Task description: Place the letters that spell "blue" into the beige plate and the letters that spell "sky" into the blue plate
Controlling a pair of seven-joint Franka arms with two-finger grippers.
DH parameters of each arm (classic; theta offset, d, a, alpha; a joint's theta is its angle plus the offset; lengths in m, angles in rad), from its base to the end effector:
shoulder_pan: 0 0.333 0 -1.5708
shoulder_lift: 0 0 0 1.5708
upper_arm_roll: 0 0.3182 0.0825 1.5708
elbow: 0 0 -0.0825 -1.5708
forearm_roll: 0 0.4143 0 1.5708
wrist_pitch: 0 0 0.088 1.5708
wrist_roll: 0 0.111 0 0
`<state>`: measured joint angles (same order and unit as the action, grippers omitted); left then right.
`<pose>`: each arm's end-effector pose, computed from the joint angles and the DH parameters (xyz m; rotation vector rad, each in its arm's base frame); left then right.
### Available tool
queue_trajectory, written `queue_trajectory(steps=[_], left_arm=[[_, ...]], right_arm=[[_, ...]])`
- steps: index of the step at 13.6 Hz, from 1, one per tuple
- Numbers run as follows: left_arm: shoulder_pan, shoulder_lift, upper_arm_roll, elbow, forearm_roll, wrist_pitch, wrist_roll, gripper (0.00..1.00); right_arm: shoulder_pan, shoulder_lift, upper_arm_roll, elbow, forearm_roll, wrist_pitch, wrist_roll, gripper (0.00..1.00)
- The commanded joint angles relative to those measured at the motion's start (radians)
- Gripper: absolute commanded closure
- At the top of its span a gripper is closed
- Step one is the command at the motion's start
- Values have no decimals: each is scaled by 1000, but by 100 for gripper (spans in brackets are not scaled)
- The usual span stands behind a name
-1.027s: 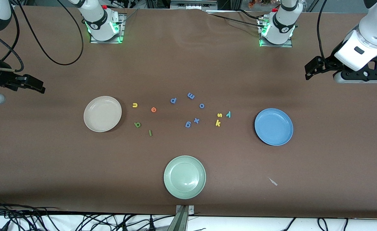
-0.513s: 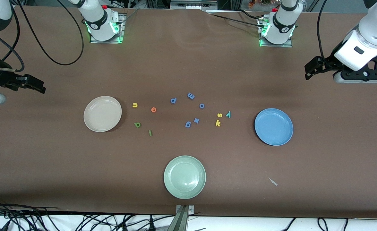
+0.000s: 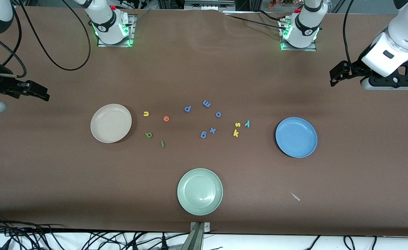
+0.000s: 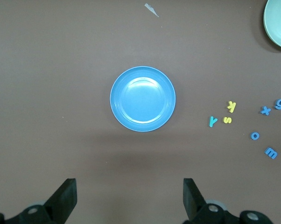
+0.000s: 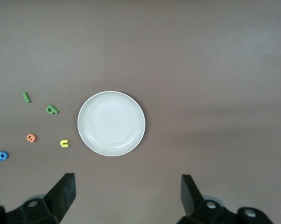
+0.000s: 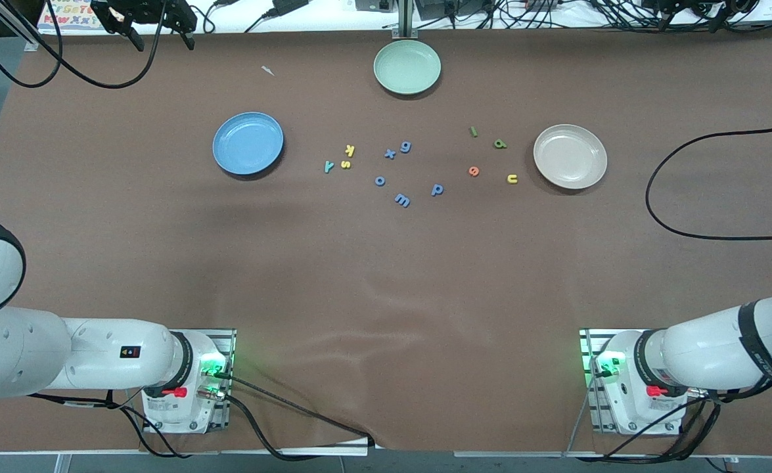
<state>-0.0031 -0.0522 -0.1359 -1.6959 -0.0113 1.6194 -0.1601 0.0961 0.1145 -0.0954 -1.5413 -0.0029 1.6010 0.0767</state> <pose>0.5645 -0.0819 0.5938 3.1407 0.0346 -0.0395 0.6198 0.0031 0.5714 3.1224 -0.1179 -0.0839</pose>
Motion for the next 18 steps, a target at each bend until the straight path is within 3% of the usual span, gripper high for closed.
queue_trajectory(steps=[1, 18], left_arm=[[-1, 11, -5, 28, 19, -23, 10, 0], [-1, 11, -4, 27, 19, -23, 10, 0]], right_arm=[[4, 7, -3, 23, 4, -12, -11, 0], [19, 5, -1, 21, 3, -12, -6, 0]])
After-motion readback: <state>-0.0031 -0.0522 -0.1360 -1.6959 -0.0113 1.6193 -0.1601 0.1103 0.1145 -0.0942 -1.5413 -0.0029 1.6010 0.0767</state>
